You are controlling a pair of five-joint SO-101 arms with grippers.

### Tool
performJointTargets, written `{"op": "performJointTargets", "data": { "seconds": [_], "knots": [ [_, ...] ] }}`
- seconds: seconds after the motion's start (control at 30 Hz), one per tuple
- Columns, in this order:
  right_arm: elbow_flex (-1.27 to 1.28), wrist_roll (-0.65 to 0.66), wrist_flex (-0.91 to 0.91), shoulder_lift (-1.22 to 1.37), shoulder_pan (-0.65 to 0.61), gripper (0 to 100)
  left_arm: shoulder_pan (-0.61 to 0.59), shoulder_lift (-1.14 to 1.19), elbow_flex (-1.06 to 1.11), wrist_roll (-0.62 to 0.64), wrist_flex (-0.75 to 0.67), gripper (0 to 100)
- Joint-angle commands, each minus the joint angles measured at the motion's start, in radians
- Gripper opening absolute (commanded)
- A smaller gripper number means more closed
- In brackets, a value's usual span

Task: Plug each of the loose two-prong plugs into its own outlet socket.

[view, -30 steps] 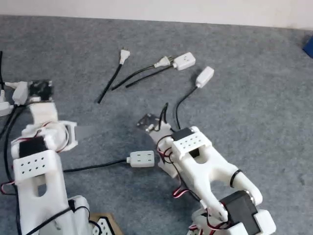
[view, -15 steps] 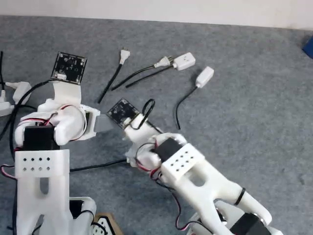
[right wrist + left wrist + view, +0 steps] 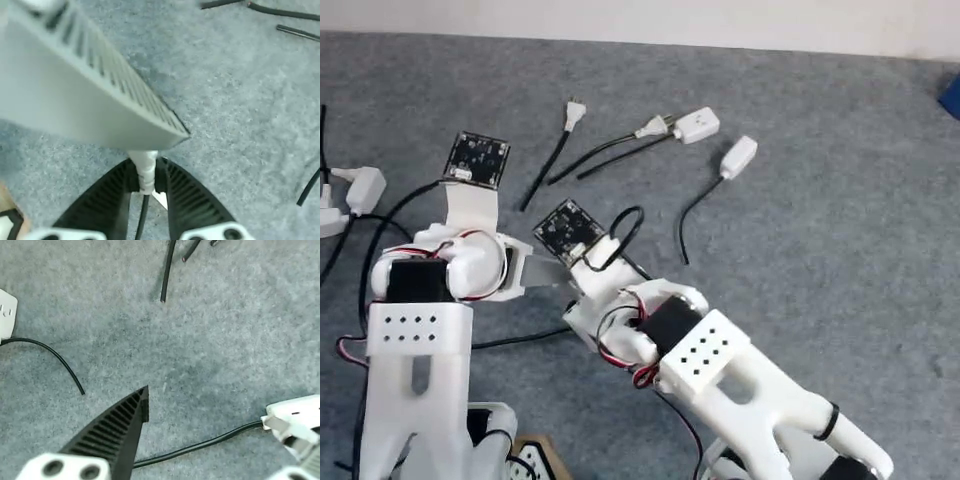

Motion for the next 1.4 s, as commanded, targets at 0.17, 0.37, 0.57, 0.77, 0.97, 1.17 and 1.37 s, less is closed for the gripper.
{"op": "performJointTargets", "data": {
  "seconds": [0.17,0.37,0.57,0.77,0.97,1.17,1.37],
  "knots": [
    [-0.050,-0.037,0.030,-0.050,0.027,0.6,0.012,-0.004,0.041,-0.012,-0.051,49],
    [-0.153,-0.018,0.150,-0.050,0.051,0.6,0.010,-0.002,0.157,-0.014,-0.150,49],
    [-0.275,-0.002,0.282,-0.050,0.056,0.6,0.010,-0.001,0.179,-0.014,-0.173,49],
    [-0.283,0.002,0.302,-0.050,0.058,0.6,0.010,0.001,0.188,-0.014,-0.175,49],
    [-0.200,0.064,0.340,-0.048,0.068,0.6,-0.054,-0.001,0.168,-0.014,-0.207,49],
    [-0.102,0.127,0.346,-0.048,0.154,0.6,-0.102,0.001,0.156,-0.014,-0.229,49],
    [-0.021,0.221,0.335,-0.048,0.406,0.6,-0.104,0.001,0.157,-0.014,-0.229,49]
  ]
}}
